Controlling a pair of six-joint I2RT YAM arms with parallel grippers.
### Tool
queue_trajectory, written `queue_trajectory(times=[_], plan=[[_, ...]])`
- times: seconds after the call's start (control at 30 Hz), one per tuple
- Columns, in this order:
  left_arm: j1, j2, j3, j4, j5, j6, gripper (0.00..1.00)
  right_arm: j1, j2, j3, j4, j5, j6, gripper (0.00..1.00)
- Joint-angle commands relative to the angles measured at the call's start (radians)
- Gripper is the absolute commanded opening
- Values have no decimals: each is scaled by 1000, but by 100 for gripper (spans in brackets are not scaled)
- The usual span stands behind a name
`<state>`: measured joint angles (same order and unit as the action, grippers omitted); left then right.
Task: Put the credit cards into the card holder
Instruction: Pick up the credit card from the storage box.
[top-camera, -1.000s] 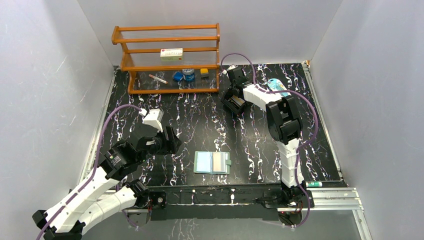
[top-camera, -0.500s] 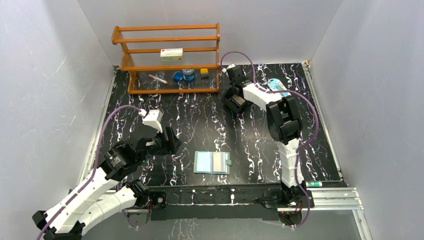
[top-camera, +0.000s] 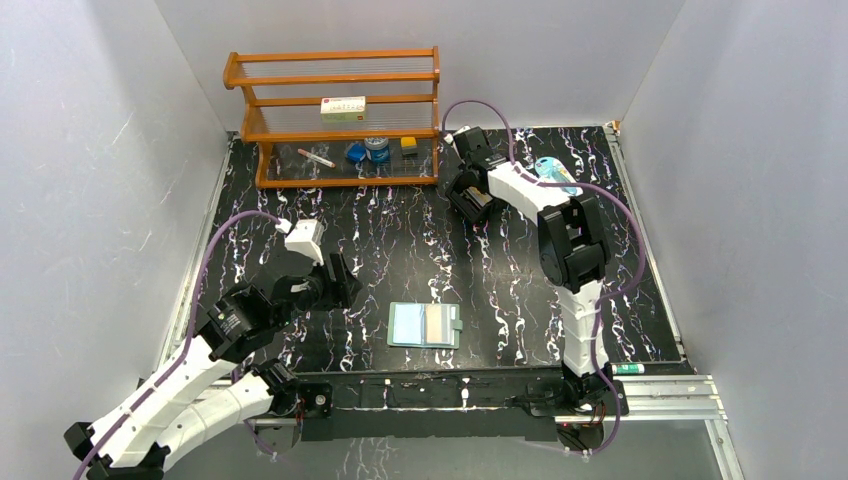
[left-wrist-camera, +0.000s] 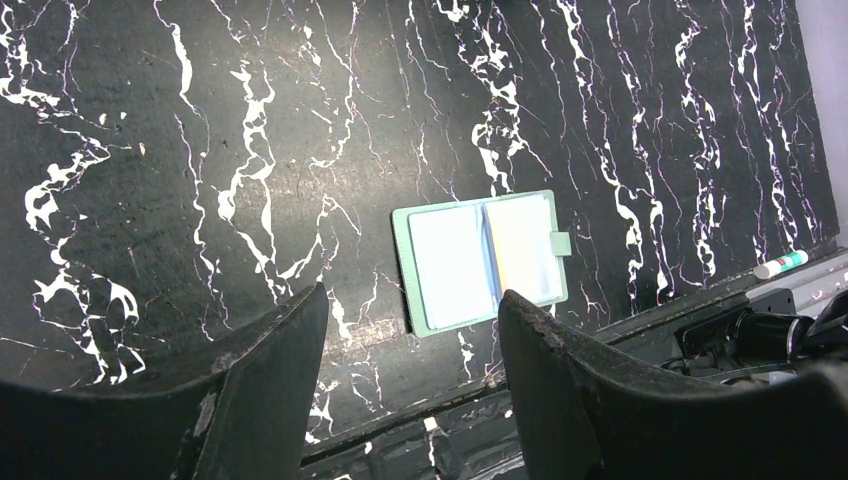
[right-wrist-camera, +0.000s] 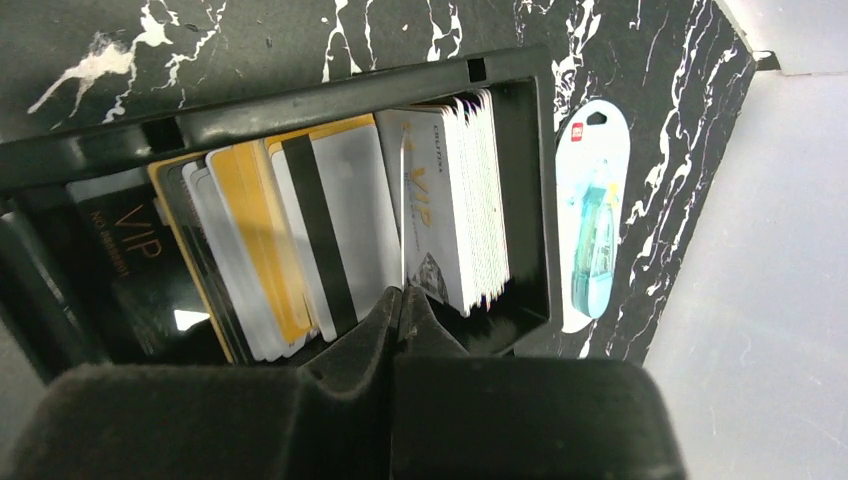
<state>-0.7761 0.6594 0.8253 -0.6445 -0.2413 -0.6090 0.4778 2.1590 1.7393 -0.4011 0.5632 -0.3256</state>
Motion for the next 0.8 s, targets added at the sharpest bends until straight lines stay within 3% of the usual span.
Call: queue_trajectory(times=[0.0, 0.23, 0.43, 0.6, 0.77], plan=[[0, 27, -9, -4, -15, -22, 61, 29, -92, 64, -50, -10, 52, 2], [0, 117, -71, 54, 73, -128, 59, 58, -116, 113, -149, -15, 106, 0], [0, 192, -176, 158, 185, -188, 51, 77, -181, 127, -244, -92, 287, 0], [1, 244, -210, 204, 224, -212, 46, 80, -293, 42, -264, -146, 455, 0], [41, 293, -244, 285, 324, -247, 47, 80, -496, -167, -208, -371, 612, 0]])
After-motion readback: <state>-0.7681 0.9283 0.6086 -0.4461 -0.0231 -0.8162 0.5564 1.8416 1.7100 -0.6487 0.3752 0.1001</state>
